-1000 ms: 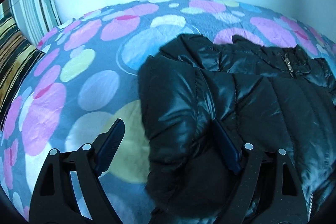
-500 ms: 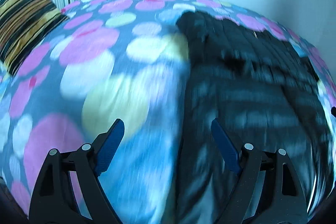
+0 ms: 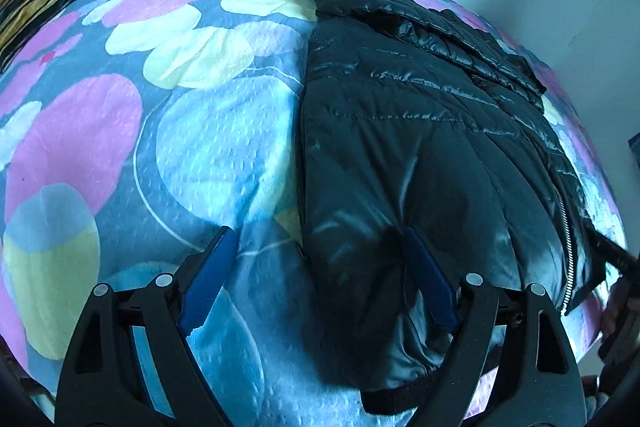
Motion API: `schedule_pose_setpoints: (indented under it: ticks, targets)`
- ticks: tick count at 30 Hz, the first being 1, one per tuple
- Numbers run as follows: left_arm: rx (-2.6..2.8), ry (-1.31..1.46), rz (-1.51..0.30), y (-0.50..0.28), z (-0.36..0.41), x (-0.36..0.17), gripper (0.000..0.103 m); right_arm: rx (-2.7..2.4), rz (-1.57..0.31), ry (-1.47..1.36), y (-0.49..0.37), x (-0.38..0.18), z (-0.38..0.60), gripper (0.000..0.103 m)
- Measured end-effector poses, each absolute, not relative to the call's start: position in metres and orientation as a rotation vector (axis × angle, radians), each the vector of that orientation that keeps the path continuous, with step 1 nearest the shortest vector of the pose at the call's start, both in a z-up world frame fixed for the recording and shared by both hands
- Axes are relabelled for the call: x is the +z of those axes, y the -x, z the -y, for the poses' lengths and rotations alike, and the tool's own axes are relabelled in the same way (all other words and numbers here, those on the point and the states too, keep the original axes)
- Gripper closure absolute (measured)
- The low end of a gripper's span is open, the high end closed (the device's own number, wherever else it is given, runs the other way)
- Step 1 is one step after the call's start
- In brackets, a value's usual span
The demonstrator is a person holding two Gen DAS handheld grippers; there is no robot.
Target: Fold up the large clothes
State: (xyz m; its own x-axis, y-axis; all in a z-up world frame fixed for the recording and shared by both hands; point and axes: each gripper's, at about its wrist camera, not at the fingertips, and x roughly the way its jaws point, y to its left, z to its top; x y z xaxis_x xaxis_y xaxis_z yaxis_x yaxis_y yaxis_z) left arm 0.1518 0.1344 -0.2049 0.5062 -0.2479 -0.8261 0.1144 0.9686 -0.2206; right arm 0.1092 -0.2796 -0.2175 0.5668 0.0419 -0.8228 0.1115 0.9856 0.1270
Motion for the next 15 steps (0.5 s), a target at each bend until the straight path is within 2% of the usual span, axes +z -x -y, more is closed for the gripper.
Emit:
schedule_pose_setpoints:
  ticks: [2,6,10,15]
  targets:
    - [-0.235,0.133,-1.02,-0.15,-0.132,-0.205,0.018,-0.008,-0.972,-0.204,-0.103,-0.22,0.278,0.034]
    - [-0.26,0.105,-1.007,-0.145,-0.129,-0.206,0.018,0.037,-0.98,-0.233,-0.095,-0.223,0.273,0.054]
    - [-0.267,0.117,-1.01,-0.143,-0.128,-0.207,0.02,0.067,-0.985,-0.241,-0.093,-0.224,0.269,0.066]
    - [-0.335,0.122,-1.013,-0.136,-0.124,-0.204,0.034,0.087,-0.985,-0.275,-0.09,-0.224,0.27,0.079]
